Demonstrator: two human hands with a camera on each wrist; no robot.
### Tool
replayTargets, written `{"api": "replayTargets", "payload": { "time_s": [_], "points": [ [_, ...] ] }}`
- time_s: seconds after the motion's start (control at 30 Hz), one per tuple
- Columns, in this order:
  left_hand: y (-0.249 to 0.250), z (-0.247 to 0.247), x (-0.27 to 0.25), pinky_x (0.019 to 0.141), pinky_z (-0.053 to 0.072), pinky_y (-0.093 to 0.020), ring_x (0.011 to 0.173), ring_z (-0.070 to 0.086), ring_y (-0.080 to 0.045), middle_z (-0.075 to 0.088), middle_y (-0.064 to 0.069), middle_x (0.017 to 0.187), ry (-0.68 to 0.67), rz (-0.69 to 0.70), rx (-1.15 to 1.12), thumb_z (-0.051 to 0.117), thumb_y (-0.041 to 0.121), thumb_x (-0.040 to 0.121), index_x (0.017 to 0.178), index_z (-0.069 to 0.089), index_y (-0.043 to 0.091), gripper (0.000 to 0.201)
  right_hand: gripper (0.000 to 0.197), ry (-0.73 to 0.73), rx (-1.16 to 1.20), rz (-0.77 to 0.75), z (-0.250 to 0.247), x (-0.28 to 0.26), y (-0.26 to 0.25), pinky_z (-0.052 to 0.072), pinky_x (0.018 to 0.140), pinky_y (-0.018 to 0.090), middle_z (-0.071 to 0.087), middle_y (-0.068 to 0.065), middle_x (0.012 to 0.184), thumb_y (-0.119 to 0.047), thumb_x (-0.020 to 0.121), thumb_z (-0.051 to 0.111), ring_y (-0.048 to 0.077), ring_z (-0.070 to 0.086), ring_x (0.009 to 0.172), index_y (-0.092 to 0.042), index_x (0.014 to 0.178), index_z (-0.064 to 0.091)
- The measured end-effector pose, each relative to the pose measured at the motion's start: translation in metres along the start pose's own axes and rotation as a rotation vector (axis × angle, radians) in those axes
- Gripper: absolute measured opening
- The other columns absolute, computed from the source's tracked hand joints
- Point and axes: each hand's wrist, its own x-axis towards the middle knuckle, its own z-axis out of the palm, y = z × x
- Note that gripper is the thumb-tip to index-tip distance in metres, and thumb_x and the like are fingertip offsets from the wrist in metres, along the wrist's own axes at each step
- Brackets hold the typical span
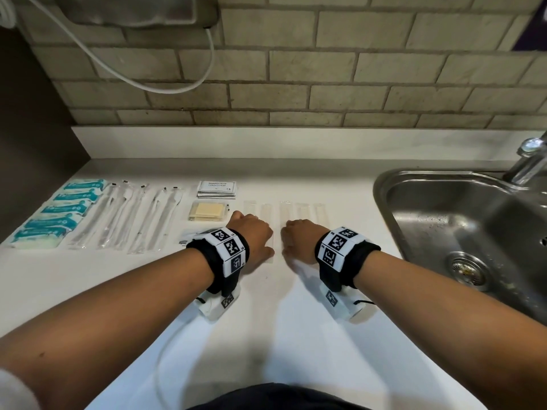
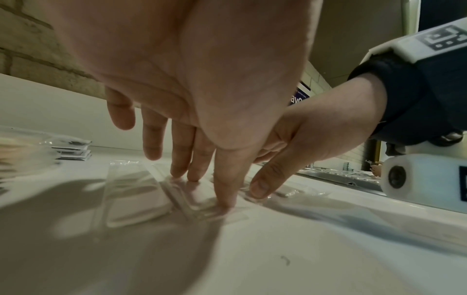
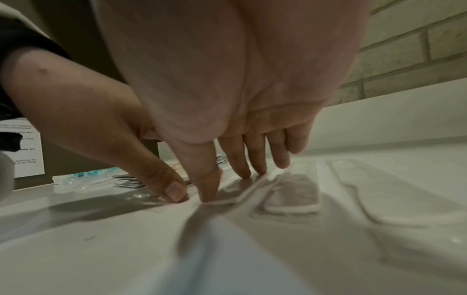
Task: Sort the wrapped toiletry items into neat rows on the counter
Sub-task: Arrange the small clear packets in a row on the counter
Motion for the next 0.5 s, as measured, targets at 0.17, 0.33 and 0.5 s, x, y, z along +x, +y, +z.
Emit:
{"api": "replayTargets", "payload": {
  "time_s": [0.17,0.33,0.5],
  "points": [
    [0.0005,0.0003,0.0016,0.091,0.029,-0.042,0.101,0.055,-0.024,0.06,0.004,0.09,-0.004,-0.007,-0.035,0.047,0.05,0.086,0.086,0.058,0.023,0.029,0.022,-0.002,0.01,0.029,0.0006,0.0016,-0.0029,0.055,0.081,0.039,0.056,0.005,0.104,-0.021,0.081,0.06,0.028,0.061,0.097,-0.011,0.1,0.065],
    [0.0011,-0.0023,-0.0005,0.091,0.029,-0.042,0.098,0.054,-0.024,0.057,0.004,0.085,-0.005,-0.01,-0.036,0.048,0.05,0.086,0.083,0.054,0.023,0.028,0.02,0.009,0.007,0.017,0.002,0.0017,-0.0022,0.054,0.077,0.037,0.056,0.005,0.103,-0.02,0.082,0.06,0.028,0.061,0.095,-0.01,0.098,0.065],
    [0.0008,-0.0051,-0.0037,0.086,0.028,-0.042,0.096,0.055,-0.024,0.061,0.003,0.089,-0.016,-0.015,-0.065,0.048,0.051,0.085,0.081,0.053,0.023,0.029,0.02,0.011,0.006,0.014,-0.0022,-0.004,-0.0051,0.053,0.074,0.035,0.057,0.006,0.103,-0.02,0.079,0.063,0.027,0.062,0.092,-0.01,0.096,0.067]
  ]
}}
